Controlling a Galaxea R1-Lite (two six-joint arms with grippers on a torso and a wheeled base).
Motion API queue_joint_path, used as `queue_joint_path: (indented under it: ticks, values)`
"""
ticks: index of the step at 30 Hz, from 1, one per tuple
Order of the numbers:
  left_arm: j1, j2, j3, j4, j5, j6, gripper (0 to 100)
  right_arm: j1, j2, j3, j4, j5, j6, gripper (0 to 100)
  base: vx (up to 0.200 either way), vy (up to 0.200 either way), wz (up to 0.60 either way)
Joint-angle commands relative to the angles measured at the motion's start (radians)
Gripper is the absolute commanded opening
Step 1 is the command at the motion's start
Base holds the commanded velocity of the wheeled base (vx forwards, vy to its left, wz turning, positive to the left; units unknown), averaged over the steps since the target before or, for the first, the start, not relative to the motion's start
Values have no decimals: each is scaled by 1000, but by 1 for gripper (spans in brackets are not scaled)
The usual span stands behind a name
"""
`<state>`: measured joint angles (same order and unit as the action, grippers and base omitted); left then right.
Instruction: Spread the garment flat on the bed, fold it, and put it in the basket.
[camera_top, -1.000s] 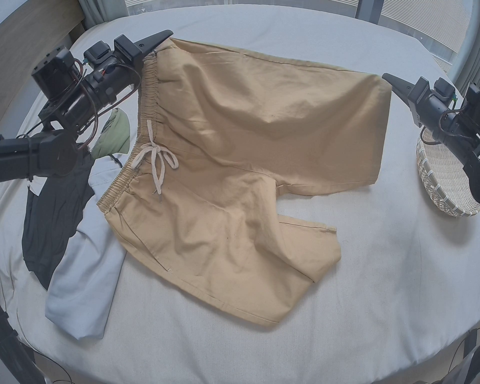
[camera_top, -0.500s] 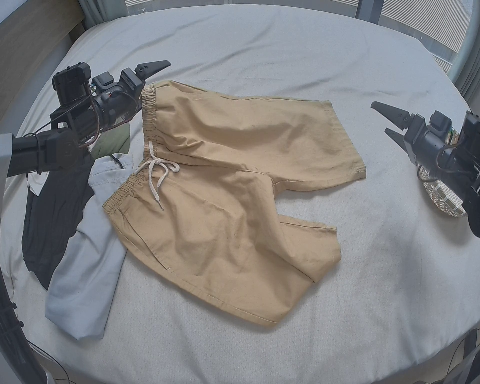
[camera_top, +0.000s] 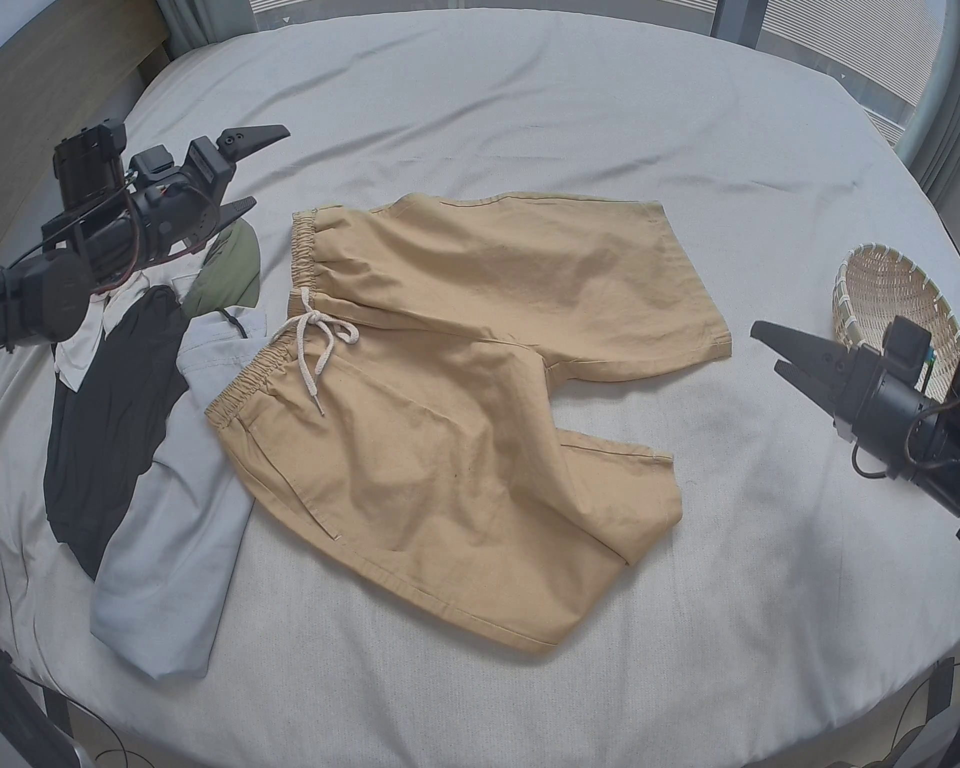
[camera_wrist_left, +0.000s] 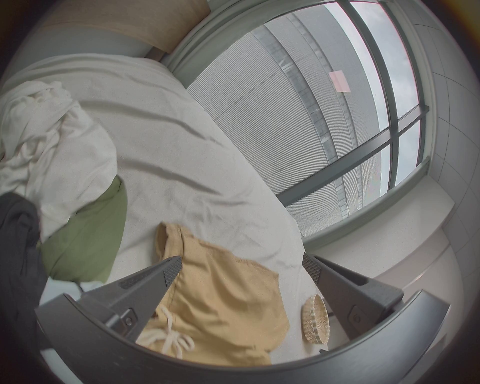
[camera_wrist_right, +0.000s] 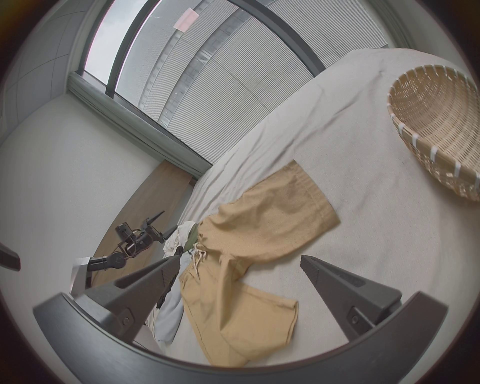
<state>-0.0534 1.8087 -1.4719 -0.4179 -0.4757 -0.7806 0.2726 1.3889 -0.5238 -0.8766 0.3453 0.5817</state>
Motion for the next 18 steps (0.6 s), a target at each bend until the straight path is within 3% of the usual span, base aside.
queue_joint_path:
  ticks: [1,2,4,8,11,13,14,18]
  values:
    - [43,-347,349,-15,-156,-2,100,7,-16,117,-4,3,7,100,0,0,0]
    - [43,-347,349,-15,-156,-2,100,7,-16,117,-4,3,7,100,0,0,0]
    - [84,-466,504,-24,-239,1,100,10,9,143,-5,3,10,100,0,0,0]
    - [98,-559,664,-130,-281,-23,100,10,47,174,-5,1,9,100,0,0,0]
    - [87,-592,754,-233,-285,-65,100,10,81,186,-5,1,6,100,0,0,0]
    - [87,-592,754,-233,-285,-65,100,10,81,186,-5,1,6,100,0,0,0]
    - [47,-621,837,-340,-284,-111,100,31,116,188,-7,-2,6,100,0,0,0]
    - [33,-624,875,-395,-279,-124,100,65,153,182,-7,-14,6,100,0,0,0]
